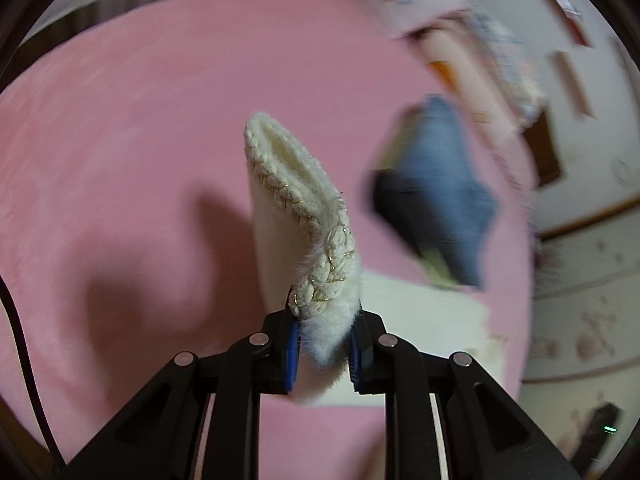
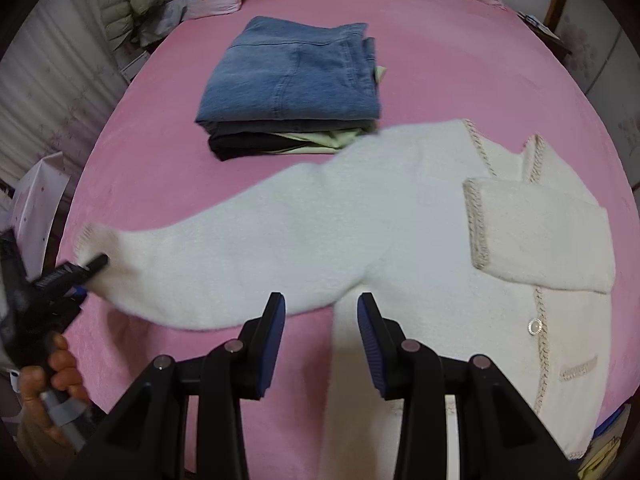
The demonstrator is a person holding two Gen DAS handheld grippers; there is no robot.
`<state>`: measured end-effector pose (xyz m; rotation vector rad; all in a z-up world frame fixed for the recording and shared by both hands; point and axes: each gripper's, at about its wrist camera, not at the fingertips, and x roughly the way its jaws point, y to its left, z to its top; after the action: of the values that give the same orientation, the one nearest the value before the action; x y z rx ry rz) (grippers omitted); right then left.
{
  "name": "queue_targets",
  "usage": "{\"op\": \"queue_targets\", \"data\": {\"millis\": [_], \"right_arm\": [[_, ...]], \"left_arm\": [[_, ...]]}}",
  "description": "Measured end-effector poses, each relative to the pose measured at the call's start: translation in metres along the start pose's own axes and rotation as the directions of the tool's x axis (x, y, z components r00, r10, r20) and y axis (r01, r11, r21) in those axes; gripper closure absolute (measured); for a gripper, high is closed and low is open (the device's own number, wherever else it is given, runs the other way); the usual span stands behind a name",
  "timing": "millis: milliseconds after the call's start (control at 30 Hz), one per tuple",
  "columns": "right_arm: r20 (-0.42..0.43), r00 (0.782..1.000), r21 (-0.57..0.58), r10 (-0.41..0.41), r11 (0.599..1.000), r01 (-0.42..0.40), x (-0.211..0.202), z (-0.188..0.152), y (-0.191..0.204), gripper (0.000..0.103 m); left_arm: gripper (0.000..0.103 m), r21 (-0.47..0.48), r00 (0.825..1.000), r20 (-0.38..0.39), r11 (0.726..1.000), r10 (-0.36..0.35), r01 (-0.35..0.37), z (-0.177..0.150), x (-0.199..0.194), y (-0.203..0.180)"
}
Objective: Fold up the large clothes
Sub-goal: 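Grasp the other sleeve cuff with the left tool and lift it, then fold the held sleeve across the cardigan front with the left tool and release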
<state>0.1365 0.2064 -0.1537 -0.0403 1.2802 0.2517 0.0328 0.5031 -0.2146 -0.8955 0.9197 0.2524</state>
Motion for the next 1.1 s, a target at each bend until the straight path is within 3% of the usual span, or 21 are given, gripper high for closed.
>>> {"op": "queue_targets", "data": {"millis": [100,200,333,433,567,700,800,933,1033,1100], "right_arm": [[0.008,1.000,0.059,0.008,0.998,-0.009,-0.005,-0.004,-0.037,0.066],[0.024,1.000,0.118,0.011,0.993,-0.014,-0.013,-0.009,-0.078,0.066],[0.059,0.998,0.198,-0.007,0.980,-0.005,-0.026,-0.022,-0.147,0.066],[0.073,0.997,0.259,-0.023,0.966,0.003,-0.032,-0.036,-0.205,0.066],[0.059,0.997,0.313,-0.043,0.950,0.023,-0.033,-0.055,-0.283,0.066],[0.040,0.998,0.335,-0.041,0.942,0.025,-0.032,-0.069,-0.346,0.065],[0.034,0.999,0.321,-0.039,0.947,0.026,-0.030,-0.073,-0.375,0.065],[0.025,1.000,0.290,-0.015,0.957,0.007,-0.026,-0.071,-0.398,0.065],[0.024,0.999,0.281,0.026,0.959,-0.031,-0.017,-0.063,-0.401,0.066],[0.032,0.998,0.277,0.062,0.959,-0.068,-0.008,-0.055,-0.400,0.066]], "left_arm": [[0.086,0.103,0.994,0.003,0.989,-0.106,0.105,-0.009,-0.010,-0.065],[0.086,0.235,0.977,-0.035,0.949,-0.209,0.211,-0.037,-0.006,-0.151],[0.086,0.314,0.948,-0.130,0.895,-0.290,0.317,-0.090,0.030,-0.247],[0.086,0.361,0.938,-0.190,0.868,-0.290,0.342,-0.143,0.070,-0.312],[0.084,0.415,0.945,-0.260,0.861,-0.197,0.294,-0.224,0.147,-0.370],[0.067,0.408,0.927,-0.367,0.882,-0.077,0.235,-0.289,0.213,-0.375],[0.066,0.402,0.935,-0.354,0.902,-0.004,0.156,-0.315,0.228,-0.369],[0.047,0.384,0.955,-0.294,0.919,0.028,0.091,-0.314,0.202,-0.346],[0.041,0.382,0.978,-0.195,0.924,0.066,0.014,-0.291,0.164,-0.329],[0.036,0.386,0.985,-0.121,0.920,0.123,-0.068,-0.274,0.132,-0.302]]}}
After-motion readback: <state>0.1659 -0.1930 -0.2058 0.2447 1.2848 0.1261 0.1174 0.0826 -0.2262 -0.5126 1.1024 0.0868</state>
